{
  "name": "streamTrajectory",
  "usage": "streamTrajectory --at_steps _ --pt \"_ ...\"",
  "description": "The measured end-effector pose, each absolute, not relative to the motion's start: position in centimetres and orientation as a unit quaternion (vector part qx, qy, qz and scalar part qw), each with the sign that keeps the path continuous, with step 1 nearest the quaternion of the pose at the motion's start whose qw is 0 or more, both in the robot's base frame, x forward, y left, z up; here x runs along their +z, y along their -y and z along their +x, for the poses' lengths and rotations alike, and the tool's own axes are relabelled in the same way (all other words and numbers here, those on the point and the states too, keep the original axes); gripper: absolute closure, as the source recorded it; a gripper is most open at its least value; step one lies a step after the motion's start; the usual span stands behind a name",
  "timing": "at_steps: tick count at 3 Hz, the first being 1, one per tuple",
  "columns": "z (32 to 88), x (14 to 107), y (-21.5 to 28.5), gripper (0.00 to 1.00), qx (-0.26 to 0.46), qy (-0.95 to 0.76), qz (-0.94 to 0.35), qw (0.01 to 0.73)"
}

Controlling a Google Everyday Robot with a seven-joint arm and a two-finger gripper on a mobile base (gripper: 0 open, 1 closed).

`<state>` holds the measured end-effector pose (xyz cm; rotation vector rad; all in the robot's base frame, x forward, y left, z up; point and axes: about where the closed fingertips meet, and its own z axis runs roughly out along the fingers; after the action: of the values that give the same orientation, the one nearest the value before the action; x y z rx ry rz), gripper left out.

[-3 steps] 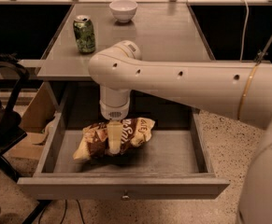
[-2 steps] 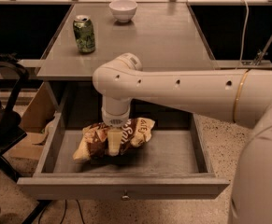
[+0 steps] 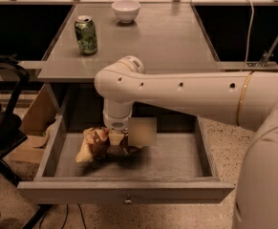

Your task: Pick brown chip bag from top drawer and place on counter

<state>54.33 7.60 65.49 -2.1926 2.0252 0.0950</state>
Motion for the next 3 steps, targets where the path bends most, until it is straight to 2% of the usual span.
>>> streamTrajectory --at_steps 1,2,3 --pt "54.4 66.5 -7.4 0.96 0.032 -0.68 -0.728 0.084" --pt "55.1 72.2 -6.6 1.0 0.022 -0.681 -0.726 0.093" --pt "55.9 77.2 -5.5 1.0 0.017 -0.678 -0.73 0.085"
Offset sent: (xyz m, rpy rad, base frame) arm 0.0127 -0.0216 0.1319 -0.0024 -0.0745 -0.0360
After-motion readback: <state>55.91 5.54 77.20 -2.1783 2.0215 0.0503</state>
